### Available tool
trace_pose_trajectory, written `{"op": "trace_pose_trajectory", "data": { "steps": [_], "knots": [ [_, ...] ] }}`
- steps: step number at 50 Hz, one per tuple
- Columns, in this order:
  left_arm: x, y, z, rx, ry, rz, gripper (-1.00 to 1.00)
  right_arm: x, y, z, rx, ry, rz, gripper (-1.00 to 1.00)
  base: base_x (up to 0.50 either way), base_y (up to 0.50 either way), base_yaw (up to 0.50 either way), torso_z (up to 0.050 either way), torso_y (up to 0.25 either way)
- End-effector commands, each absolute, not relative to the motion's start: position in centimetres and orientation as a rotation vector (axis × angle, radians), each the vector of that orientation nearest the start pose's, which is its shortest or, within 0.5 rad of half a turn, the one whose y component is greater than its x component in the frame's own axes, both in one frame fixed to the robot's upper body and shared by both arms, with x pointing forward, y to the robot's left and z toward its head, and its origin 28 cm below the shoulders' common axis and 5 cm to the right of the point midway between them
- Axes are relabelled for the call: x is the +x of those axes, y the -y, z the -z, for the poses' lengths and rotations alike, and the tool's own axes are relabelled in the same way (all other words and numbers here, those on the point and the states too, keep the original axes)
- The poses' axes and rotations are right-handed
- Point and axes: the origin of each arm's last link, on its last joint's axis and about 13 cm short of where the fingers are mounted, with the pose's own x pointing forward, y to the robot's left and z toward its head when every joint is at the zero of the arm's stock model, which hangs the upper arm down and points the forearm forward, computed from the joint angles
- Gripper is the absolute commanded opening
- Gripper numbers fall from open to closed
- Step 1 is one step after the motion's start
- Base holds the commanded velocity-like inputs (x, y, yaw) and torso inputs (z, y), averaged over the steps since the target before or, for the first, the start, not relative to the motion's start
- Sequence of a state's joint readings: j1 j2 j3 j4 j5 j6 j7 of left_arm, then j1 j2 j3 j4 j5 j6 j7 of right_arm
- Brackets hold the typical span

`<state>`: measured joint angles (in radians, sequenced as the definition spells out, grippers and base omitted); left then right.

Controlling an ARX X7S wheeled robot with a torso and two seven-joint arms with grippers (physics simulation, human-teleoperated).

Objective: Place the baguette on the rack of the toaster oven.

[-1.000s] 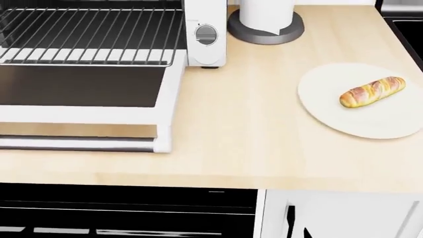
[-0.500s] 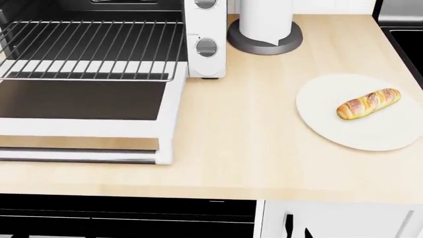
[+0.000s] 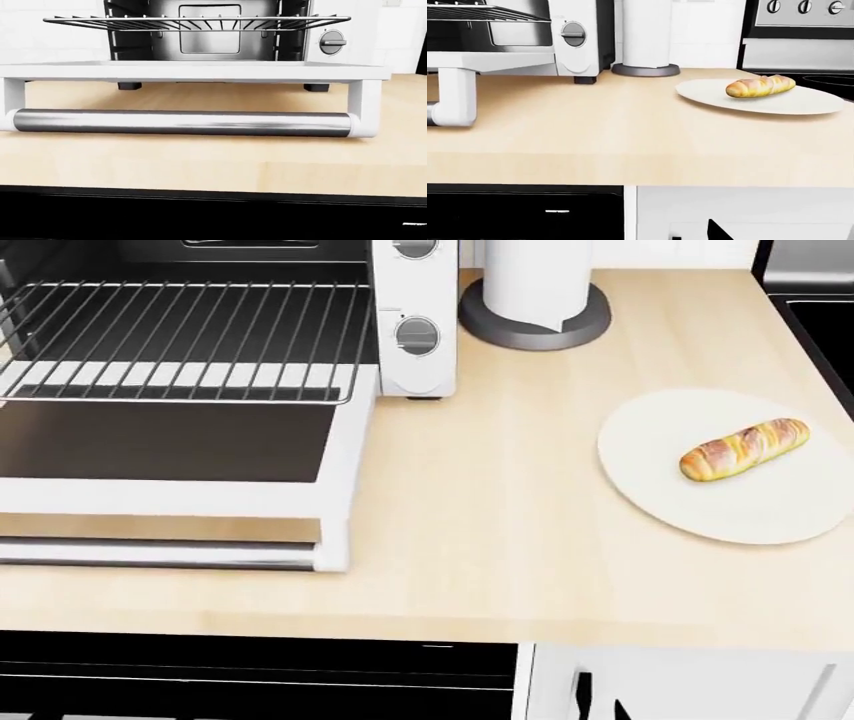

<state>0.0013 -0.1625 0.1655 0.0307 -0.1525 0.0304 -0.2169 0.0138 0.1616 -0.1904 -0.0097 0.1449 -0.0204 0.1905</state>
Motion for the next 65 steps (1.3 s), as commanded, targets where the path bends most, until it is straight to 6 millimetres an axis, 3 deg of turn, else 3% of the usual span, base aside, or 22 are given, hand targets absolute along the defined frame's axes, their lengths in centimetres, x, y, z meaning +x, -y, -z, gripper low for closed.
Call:
{"op": "trace_pose_trajectory", "data": {
  "steps": [1,2,5,9,18,22,29,33,41,44,48,65],
  "knots": [
    [20.8,-21.1,-3.6,-0.004,0.081,-0.050,1.00,21.1,9.7,-2.4,-0.010,0.042,0.014,1.00,0.00,0.00,0.00,0.000,0.000],
    [20.8,-21.0,-4.2,-0.067,0.043,-0.031,1.00,21.1,9.7,-2.8,-0.008,0.054,0.013,1.00,0.00,0.00,0.00,0.000,0.000],
    [20.6,-21.1,-5.0,-0.025,0.031,-0.034,1.00,21.1,9.7,-4.3,0.008,0.066,0.024,1.00,0.00,0.00,0.00,0.000,0.000],
    [20.6,-21.2,-8.5,-0.014,0.066,-0.004,1.00,21.4,9.7,-7.3,-0.027,0.124,0.022,1.00,0.00,0.00,0.00,0.000,0.000],
    [21.1,-22.4,-13.6,0.019,0.078,0.024,1.00,22.2,11.3,-13.1,-0.032,0.153,0.058,1.00,0.00,0.00,0.00,0.000,0.000],
    [22.0,-23.9,-14.9,0.067,0.091,0.054,1.00,22.9,12.7,-13.6,-0.072,0.134,0.077,1.00,0.00,0.00,0.00,0.000,0.000],
    [22.3,-26.4,-17.8,0.093,0.116,-0.019,1.00,22.7,15.2,-16.0,-0.085,0.145,0.149,1.00,0.00,0.00,0.00,0.000,0.000],
    [21.5,-26.4,-19.4,0.092,0.102,-0.017,1.00,22.6,15.9,-16.7,-0.109,0.075,0.178,1.00,0.00,0.00,0.00,0.000,0.000],
    [21.4,-27.3,-22.2,0.067,0.091,-0.048,1.00,21.9,16.9,-18.8,-0.083,0.119,0.270,1.00,0.00,0.00,0.00,0.000,0.000],
    [21.5,-27.7,-22.6,0.076,0.094,-0.059,1.00,21.9,17.0,-18.1,-0.132,0.056,0.277,1.00,0.00,0.00,0.00,0.000,0.000],
    [21.4,-27.8,-21.6,0.110,0.040,-0.038,1.00,21.4,17.4,-18.1,-0.107,0.069,0.290,1.00,0.00,0.00,0.00,0.000,0.000],
    [21.3,-28.2,-21.4,0.096,0.039,-0.062,1.00,20.7,17.7,-17.4,-0.101,0.058,0.278,1.00,0.09,0.00,0.00,0.000,0.000]
  ]
}}
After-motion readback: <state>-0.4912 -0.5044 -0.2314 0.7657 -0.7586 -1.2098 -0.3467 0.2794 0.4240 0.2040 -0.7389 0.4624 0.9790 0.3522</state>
